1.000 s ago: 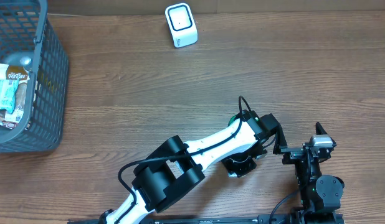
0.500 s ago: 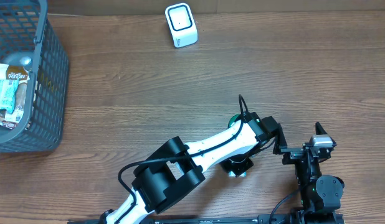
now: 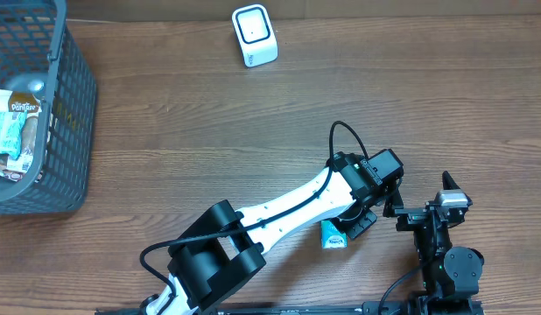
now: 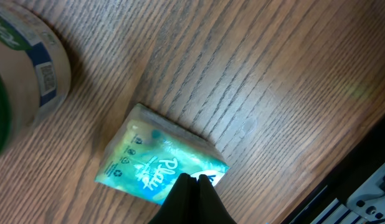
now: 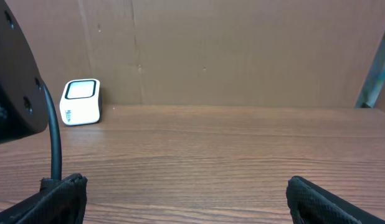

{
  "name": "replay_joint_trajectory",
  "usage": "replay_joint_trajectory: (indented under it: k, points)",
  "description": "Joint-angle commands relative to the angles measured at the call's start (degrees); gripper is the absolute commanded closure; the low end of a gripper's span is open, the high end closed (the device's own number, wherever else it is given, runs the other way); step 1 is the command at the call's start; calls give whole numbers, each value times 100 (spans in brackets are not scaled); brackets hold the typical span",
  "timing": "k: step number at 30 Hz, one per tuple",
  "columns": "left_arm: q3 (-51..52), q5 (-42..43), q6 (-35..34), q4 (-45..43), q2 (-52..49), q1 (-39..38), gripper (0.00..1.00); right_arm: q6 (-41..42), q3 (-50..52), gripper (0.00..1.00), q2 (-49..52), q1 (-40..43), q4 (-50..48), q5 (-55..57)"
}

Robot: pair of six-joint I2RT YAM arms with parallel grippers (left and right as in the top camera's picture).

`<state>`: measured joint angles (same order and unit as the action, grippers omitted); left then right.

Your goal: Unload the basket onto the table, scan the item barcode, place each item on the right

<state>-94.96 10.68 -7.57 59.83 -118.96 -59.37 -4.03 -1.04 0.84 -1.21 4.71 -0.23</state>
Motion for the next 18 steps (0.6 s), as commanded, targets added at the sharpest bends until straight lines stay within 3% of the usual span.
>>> replay_joint_trajectory:
  k: [1,11,18]
  points:
    - [33,227,-35,-57,-181,-33,96,20,59,0,-55,-33,-2,-118]
    - [39,205,-33,186,-549,-33,96,20,59,0,-55,-33,0,-118]
    - [39,-708,-11,896,-549,-33,96,20,59,0,-55,-33,0,-118]
